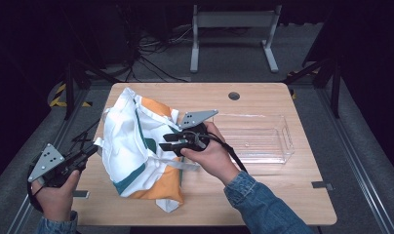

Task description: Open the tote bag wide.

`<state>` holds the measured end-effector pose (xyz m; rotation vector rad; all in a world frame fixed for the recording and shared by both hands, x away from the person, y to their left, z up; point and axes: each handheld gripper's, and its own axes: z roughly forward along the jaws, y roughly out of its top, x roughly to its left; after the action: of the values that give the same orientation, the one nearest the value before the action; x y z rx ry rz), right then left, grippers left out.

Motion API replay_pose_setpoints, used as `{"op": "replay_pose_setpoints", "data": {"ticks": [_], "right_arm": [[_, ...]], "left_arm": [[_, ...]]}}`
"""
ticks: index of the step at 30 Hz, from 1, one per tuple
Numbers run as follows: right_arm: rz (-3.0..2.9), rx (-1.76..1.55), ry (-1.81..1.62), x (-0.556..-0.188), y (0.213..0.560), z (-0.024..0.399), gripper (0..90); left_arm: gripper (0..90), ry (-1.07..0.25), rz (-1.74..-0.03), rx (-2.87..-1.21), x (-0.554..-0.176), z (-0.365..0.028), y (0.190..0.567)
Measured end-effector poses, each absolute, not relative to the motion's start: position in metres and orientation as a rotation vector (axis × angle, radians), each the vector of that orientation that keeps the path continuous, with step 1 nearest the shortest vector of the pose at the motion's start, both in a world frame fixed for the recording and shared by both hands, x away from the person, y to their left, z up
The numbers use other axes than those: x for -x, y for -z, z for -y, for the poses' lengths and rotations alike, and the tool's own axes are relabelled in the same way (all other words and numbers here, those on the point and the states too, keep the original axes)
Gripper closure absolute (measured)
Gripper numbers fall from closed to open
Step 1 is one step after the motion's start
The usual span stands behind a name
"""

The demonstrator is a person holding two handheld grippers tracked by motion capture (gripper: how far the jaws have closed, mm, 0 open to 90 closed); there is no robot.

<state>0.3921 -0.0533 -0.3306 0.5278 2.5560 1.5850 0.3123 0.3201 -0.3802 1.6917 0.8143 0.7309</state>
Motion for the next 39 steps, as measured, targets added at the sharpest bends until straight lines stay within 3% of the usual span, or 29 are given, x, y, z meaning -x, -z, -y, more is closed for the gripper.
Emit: {"op": "replay_pose_setpoints", "data": {"ticks": [24, 27, 28, 31, 39], "right_arm": [[-2.598, -0.513, -1.576, -0.396, 0.343, -0.008, 52.7], [-2.630, -0.510, -1.560, -0.397, 0.346, -0.011, 65.6], [-2.630, -0.510, -1.560, -0.397, 0.346, -0.011, 65.6], [-2.642, -0.470, -1.504, -0.396, 0.344, -0.009, 86.8], [-2.520, -0.475, -1.542, -0.390, 0.329, 0.015, 88.6]], "left_arm": [[88.0, -0.722, -0.773, -1.719, -0.312, -0.314, 0.381], [88.0, -0.724, -0.768, -1.724, -0.312, -0.315, 0.381], [88.0, -0.725, -0.774, -1.718, -0.312, -0.315, 0.382], [88.0, -0.726, -0.777, -1.712, -0.311, -0.317, 0.382], [88.1, -0.735, -0.814, -1.667, -0.310, -0.328, 0.383]]}}
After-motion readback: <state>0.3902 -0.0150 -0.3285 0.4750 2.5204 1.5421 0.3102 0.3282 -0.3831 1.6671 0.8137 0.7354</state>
